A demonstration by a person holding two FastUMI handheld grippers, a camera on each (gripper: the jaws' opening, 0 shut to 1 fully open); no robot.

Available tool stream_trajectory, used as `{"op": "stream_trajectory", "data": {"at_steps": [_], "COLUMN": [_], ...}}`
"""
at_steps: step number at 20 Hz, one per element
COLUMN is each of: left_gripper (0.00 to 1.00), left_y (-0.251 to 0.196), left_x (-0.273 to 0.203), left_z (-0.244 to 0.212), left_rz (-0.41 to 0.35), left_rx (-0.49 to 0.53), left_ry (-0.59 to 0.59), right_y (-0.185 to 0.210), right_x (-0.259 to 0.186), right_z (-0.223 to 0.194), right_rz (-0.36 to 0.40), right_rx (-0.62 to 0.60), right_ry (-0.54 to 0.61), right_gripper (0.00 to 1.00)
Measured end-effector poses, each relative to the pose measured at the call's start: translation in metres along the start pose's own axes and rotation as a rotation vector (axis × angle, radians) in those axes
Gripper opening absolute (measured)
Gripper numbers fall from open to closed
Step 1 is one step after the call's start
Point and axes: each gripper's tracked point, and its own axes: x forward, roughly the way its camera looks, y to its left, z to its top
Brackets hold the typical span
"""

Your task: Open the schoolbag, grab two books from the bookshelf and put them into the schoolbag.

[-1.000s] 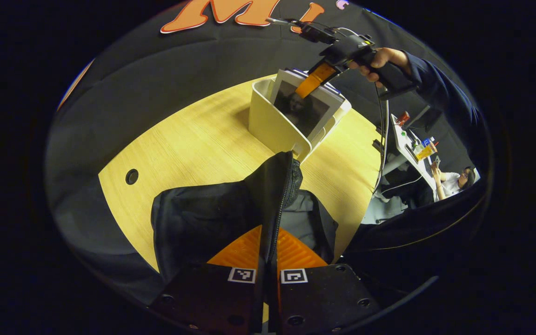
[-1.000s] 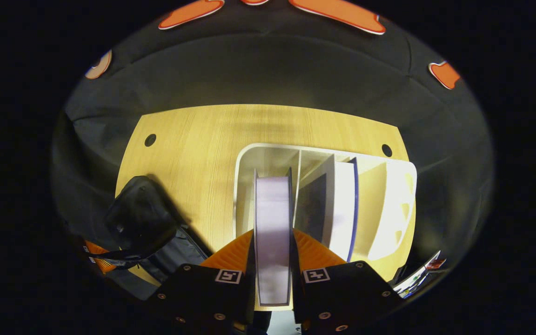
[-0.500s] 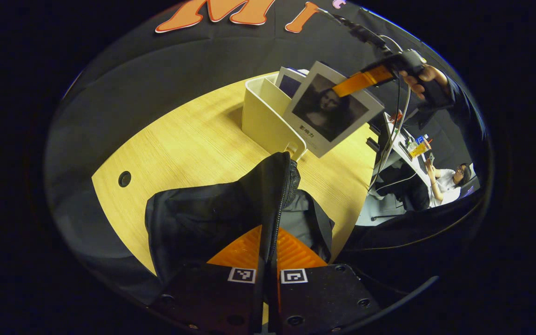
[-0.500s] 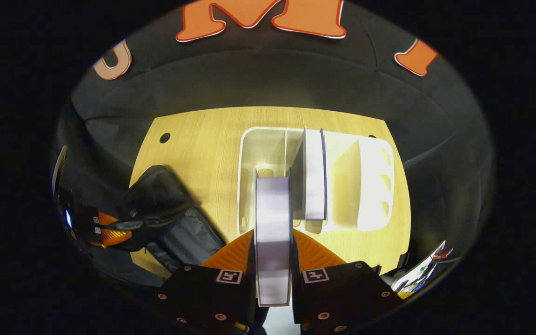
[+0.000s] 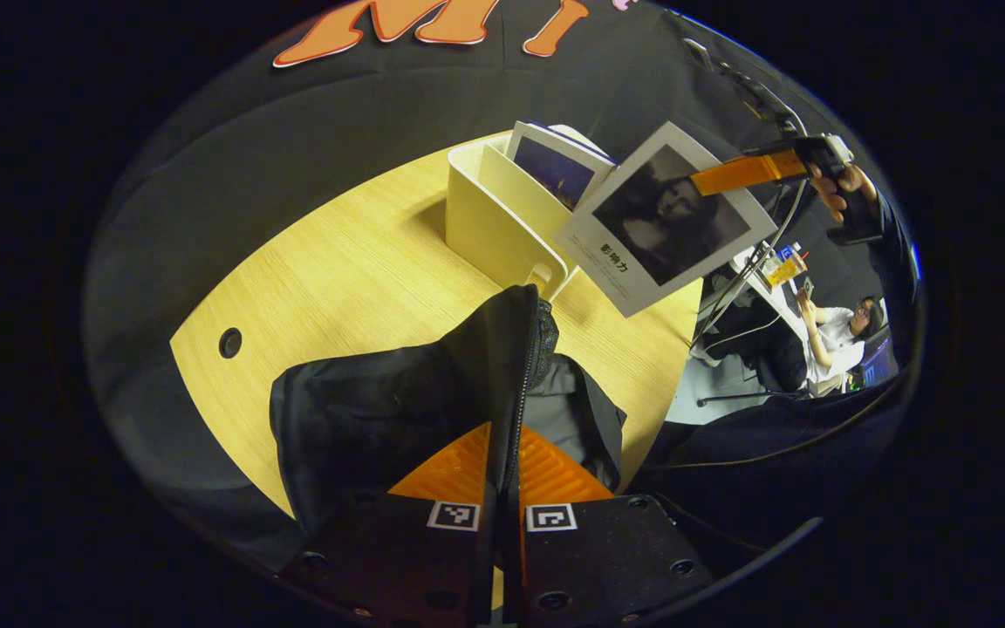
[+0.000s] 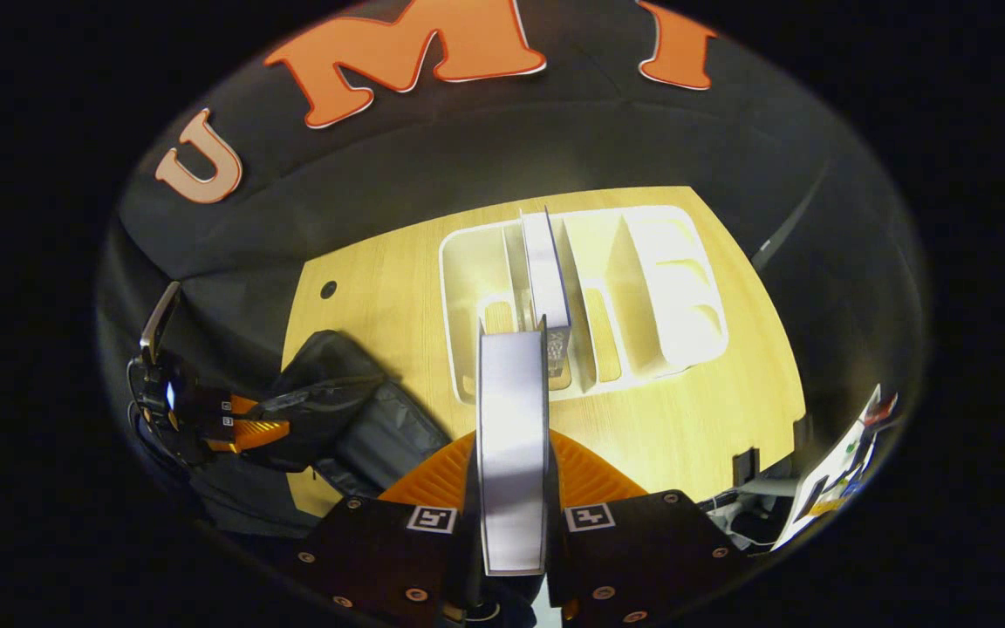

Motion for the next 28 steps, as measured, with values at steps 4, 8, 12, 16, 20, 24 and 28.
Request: {"op": "stream_trajectory", "data": {"at_steps": [4,8,12,16,20,24,28], "left_gripper": [0.05,0.05,0.05,0.06,0.04,0.04,0.04], "left_y": [-0.002,-0.006,-0.010,-0.008,-0.008,-0.007,-0.008], "left_x": [0.003,0.007,0.013,0.013,0.013,0.012,0.010], "left_z": [0.002,0.006,0.013,0.019,0.020,0.022,0.027], "left_rz": [-0.008,-0.015,-0.020,-0.008,-0.003,0.007,0.019], "left_rx": [0.000,0.011,0.011,0.012,0.001,-0.012,-0.029], "left_ry": [0.007,0.013,0.007,-0.006,-0.016,-0.027,-0.042], "right_y": [-0.004,-0.003,0.005,0.015,0.029,0.048,0.061], "right_x": [-0.024,-0.042,-0.039,-0.028,-0.015,0.005,0.034], "right_z": [-0.017,-0.033,-0.052,-0.069,-0.080,-0.094,-0.103], "right_rz": [0.039,0.109,0.193,0.262,0.334,0.417,0.460], "right_rx": [0.068,0.154,0.227,0.270,0.299,0.344,0.371], "right_ry": [-0.049,-0.094,-0.116,-0.110,-0.102,-0.070,-0.050], "right_gripper": [0.30,0.29,0.29,0.29,0.28,0.28,0.28]}}
